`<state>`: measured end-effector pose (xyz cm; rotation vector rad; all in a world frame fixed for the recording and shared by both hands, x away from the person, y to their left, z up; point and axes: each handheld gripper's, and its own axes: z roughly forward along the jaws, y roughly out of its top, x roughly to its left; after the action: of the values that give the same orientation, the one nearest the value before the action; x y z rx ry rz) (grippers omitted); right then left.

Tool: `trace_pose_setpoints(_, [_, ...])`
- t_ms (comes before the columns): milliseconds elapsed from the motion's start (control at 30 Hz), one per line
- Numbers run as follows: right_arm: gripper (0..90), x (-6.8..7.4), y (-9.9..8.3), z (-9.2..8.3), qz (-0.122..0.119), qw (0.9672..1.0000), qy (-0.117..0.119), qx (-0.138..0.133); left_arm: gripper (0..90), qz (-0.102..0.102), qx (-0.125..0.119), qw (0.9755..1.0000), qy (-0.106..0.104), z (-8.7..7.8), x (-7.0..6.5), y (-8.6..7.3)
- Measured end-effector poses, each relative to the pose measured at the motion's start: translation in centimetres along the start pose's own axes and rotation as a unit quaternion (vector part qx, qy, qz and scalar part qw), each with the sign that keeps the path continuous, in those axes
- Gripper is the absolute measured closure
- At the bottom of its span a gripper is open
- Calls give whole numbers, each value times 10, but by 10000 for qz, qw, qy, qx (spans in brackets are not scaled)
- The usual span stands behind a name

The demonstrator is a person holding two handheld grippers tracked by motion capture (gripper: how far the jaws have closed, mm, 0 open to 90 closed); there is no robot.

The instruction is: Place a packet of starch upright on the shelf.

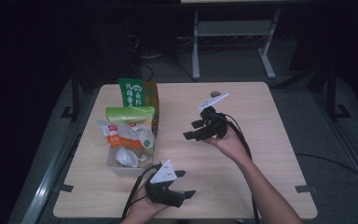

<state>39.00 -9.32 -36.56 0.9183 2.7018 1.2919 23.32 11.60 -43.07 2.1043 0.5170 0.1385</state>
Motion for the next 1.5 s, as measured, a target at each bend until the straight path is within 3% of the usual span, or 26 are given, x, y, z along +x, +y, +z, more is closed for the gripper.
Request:
trace_pose_setpoints(733, [322,-12,-51,-33,300,9993,-222,71,270,-80,-38,10000,23,0,0,0])
trace_pose_setpoints(1500, [307,-18,-104,-59,694,9972,-279,18,267,-53,-52,10000,54,-1,3,-1])
